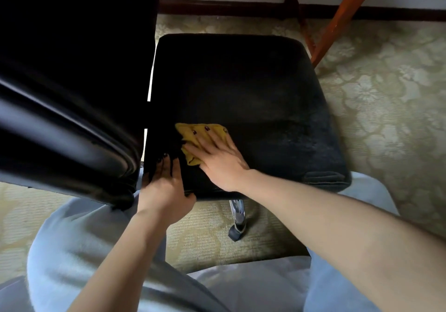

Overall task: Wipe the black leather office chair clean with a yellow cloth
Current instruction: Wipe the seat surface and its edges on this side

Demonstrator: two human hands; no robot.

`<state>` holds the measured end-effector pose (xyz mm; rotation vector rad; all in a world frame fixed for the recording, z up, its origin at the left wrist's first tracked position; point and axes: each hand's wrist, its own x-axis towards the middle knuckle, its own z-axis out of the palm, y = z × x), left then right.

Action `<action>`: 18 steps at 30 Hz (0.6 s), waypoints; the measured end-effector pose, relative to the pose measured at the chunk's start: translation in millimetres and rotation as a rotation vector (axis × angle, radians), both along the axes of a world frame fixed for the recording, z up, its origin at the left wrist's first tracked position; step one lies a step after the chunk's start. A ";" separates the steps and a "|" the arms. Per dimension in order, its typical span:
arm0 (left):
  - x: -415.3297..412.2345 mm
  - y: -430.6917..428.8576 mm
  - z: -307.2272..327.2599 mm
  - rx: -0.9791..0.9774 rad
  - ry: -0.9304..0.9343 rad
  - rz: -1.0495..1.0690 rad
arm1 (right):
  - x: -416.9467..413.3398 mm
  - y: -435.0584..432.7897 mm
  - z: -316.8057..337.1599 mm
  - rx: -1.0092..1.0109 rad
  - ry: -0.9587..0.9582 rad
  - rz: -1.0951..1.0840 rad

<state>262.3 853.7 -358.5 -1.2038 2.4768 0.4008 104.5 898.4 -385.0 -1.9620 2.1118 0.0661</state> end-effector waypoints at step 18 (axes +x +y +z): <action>-5.4 5.2 12.6 0.002 -0.179 -0.045 | -149.2 132.0 18.3 -0.130 -0.014 -0.483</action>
